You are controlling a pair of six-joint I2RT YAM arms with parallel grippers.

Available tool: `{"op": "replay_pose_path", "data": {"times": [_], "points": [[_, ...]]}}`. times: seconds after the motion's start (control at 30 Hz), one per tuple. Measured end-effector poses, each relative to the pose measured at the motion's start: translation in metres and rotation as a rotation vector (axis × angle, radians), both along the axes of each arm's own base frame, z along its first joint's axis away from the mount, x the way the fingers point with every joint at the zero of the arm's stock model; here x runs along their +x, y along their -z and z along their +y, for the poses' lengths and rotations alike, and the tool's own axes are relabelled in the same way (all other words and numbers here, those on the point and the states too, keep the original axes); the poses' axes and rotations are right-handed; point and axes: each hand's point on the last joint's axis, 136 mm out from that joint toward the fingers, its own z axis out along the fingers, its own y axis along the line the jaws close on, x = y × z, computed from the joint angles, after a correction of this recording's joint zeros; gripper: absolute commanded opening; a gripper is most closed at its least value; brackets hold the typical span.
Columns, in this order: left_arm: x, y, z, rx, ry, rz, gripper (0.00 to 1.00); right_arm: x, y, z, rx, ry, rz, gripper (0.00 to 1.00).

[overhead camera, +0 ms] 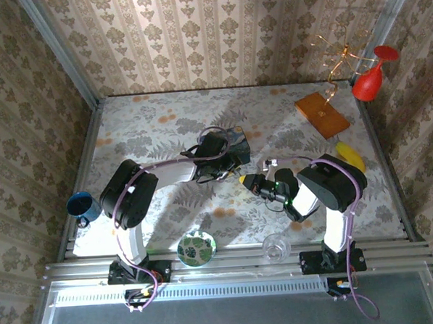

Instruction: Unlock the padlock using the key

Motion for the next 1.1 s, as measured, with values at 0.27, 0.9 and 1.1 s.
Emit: {"op": "replay_pose_path", "data": {"times": [0.27,0.9,1.1], "points": [[-0.002,-0.003,-0.002,-0.014,0.010,0.003,0.00,-0.001,-0.004,-0.003,0.058,-0.022,0.053,0.00],[0.000,-0.003,0.001,-0.021,0.006,0.013,0.00,0.001,-0.008,0.001,0.082,-0.059,0.111,0.00],[-0.002,-0.004,-0.001,-0.033,0.006,0.029,0.00,0.001,-0.012,-0.001,0.017,-0.072,0.109,0.00]]}}
